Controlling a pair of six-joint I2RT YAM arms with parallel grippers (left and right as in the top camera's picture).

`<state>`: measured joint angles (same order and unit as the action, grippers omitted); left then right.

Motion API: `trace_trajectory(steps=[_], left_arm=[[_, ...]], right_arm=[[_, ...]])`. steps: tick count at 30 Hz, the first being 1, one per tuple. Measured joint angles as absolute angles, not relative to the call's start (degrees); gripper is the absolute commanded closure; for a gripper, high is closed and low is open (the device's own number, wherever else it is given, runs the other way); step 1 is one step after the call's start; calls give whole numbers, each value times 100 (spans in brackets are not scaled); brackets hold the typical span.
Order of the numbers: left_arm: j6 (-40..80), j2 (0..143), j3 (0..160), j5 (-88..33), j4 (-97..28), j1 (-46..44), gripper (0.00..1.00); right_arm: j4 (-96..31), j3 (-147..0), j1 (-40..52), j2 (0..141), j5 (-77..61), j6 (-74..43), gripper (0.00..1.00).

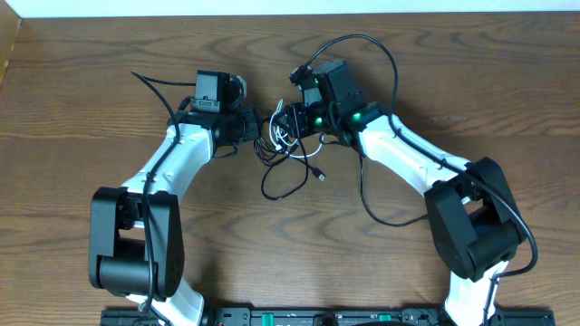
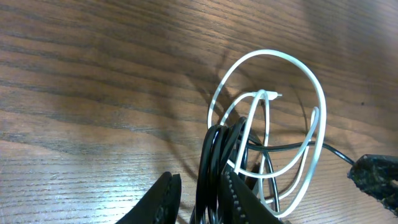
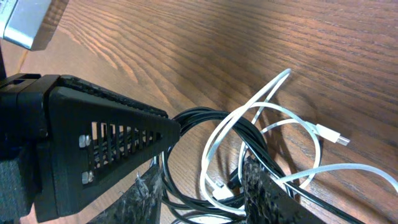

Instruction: Untangle cables

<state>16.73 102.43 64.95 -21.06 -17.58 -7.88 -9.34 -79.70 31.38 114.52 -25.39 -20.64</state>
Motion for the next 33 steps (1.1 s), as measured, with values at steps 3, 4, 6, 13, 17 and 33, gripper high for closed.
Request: trace_trajectory(steps=[3,4,6,13,17,33], left_arm=[[1675,10243,6495,-2108,-1756,-788,75],[1675,10243,6495,-2108,-1756,-788,76],[1675,10243,6495,-2108,-1756,-788,79],[1682,10243,6495,-2115,-1739,-788,92],[1678,10243,6495,-2115,-1717,-788,92],[1678,10243,6495,-2112,-1706,-788,93]], right_arm=[[-891,-7970,3177,11452,-2432,-2067,62],[-873,-7970,3186,11452,-2412,-2071,62],[-862,-7970,3212,11452,-2349,-2091,62],[-829,-7970,3310,11452,-2097,-2152,61],[-764,-7970,3326,11454,-2051,-2171,61],[-652,-7970,3326,11459,-1966,-2309,60]])
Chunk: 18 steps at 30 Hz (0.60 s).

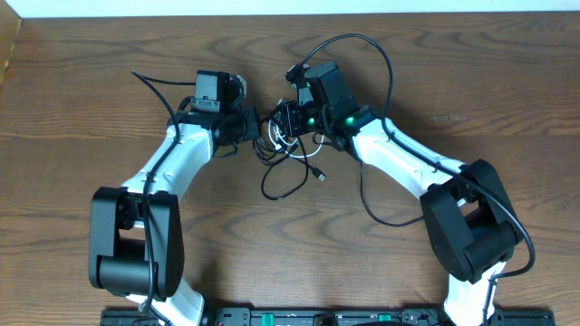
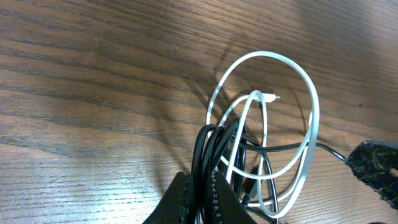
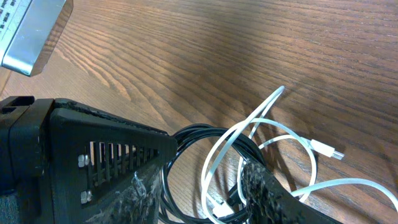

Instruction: Untangle cables

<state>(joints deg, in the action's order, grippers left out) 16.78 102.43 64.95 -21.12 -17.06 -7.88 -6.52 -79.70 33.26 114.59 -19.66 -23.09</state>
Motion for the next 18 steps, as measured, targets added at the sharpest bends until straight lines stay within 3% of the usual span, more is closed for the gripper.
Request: trace_trajectory(steps=[14,16,17,18], left_arm=[[1675,10243,6495,-2112,-1693,-788,92],[1675,10243,6495,-2112,-1688,-788,92],[1678,10243,6495,-2115,-1688,-788,92],[1675,10243,6495,-2115,-1686,-788,92]], right_arm=[[-248,-7970,3336,11996,-2003,-2639,58],[-152,-7970,3341,12127,-2043,-2672,70],[-130,-7970,3352,12160,-2058,-2692,92],[-117,-7970,3361,12180,-2075,-2692,99]])
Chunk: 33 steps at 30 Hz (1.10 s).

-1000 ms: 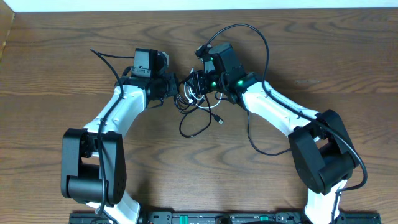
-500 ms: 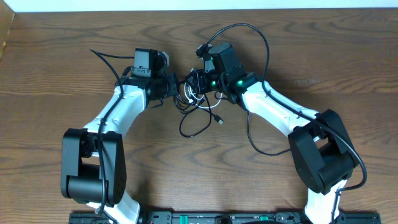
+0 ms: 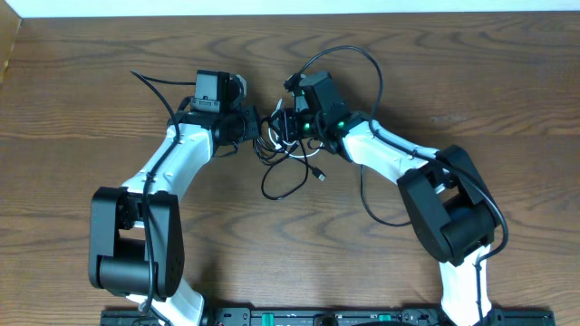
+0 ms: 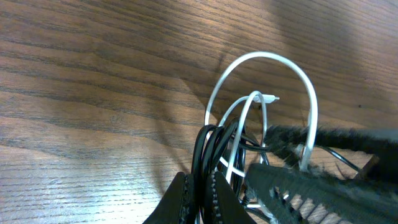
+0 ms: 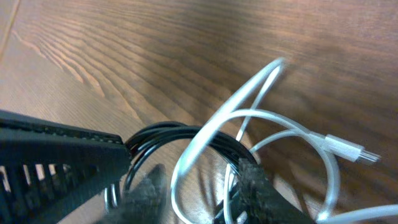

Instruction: Untangle cables

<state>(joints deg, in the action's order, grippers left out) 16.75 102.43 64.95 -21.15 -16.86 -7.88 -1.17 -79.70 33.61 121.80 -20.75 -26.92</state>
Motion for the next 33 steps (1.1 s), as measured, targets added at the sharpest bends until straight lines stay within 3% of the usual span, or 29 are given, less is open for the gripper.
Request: trace_trajectory(steps=[10,17,23,28,33], left_arm=[[1675,10243,6495,-2112,-1684,-788,89],[1678,10243,6495,-2115,-1671,-788,87],[1691,10243,6495,-2130,-1669,-788,64],[1695,10243,6495,-2130,-1669,-788,61],[1697,10243,6495,-2130,-1667,-788,48]], right_arm=[[21,-7970,3369,12053,-2412,-2670,99],[-421,-7970,3367,11107,-2475,-2324,99],[-764,-7972,3367,10442,-2495,-1986,99],[-974,-7970,3365,10215,-2460,-1769,99],[-1232,-7972,3317,9977,-2324,-1671,99]])
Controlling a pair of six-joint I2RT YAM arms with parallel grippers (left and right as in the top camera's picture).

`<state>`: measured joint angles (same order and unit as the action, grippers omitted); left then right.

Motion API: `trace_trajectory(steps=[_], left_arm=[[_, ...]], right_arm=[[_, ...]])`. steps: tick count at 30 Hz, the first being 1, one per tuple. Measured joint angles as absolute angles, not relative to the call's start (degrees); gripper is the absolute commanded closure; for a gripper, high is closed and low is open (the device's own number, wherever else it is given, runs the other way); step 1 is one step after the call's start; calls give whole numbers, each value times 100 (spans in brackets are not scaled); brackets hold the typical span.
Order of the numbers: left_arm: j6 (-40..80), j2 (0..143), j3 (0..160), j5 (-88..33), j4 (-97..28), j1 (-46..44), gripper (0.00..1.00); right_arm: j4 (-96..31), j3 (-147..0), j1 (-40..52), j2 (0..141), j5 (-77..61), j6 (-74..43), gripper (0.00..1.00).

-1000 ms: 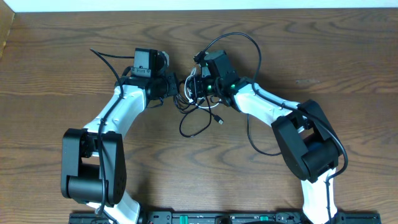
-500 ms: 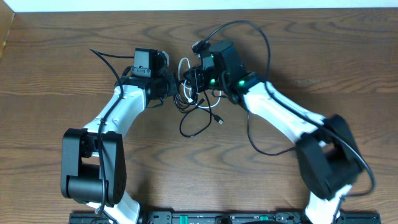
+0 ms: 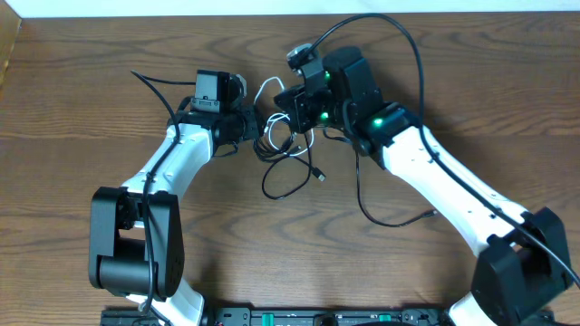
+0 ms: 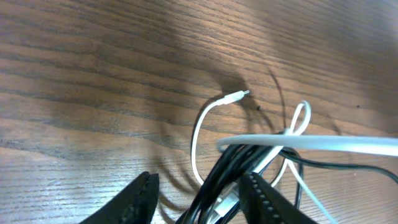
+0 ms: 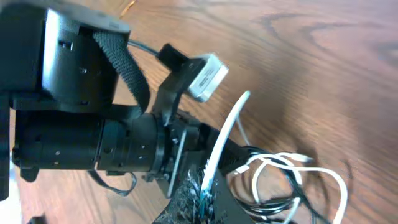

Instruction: Untangle cables

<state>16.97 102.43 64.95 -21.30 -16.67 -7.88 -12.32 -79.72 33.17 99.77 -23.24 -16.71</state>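
Note:
A tangle of black cable (image 3: 288,145) and white cable (image 3: 269,87) lies between the two arms at the table's far middle. My left gripper (image 4: 202,194) is open, and the black cable bundle (image 4: 219,177) passes between its fingers (image 4: 144,194). My right gripper (image 5: 205,190) is shut on a strand of the white cable (image 5: 225,134) and holds it up above the tangle. That strand runs taut across the left wrist view, and a white plug (image 4: 234,96) lies on the wood. A loose black loop (image 3: 279,188) trails toward the front.
The wooden table (image 3: 109,54) stretches to both sides. The right arm's own black lead (image 3: 367,204) hangs in a loop beside the tangle. The left arm's wrist (image 5: 81,146) sits close in front of the right gripper.
My right gripper was open down among the cables; now it is shut on the white cable and raised. The white loops have been pulled out taut. My left gripper has opened round the black bundle.
First my left gripper stood open round the black bundle and the right one open by the white loops. The left then shut on the black bundle, and the right went in closer. Now the right holds the white cable lifted, and the left is open.

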Motion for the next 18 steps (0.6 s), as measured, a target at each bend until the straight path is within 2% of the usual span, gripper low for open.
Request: trace_trajectory(steps=[14,18], left_arm=[[1691,10243,6495,-2130,-1667,-788,46],[1699,10243,6495,-2128,-1667,-788,40]], right_arm=[[-2359,-7970,3103,9874,-1553,-1625,99],[-2534,-7970,3087,10099,-1186,-1743,99]])
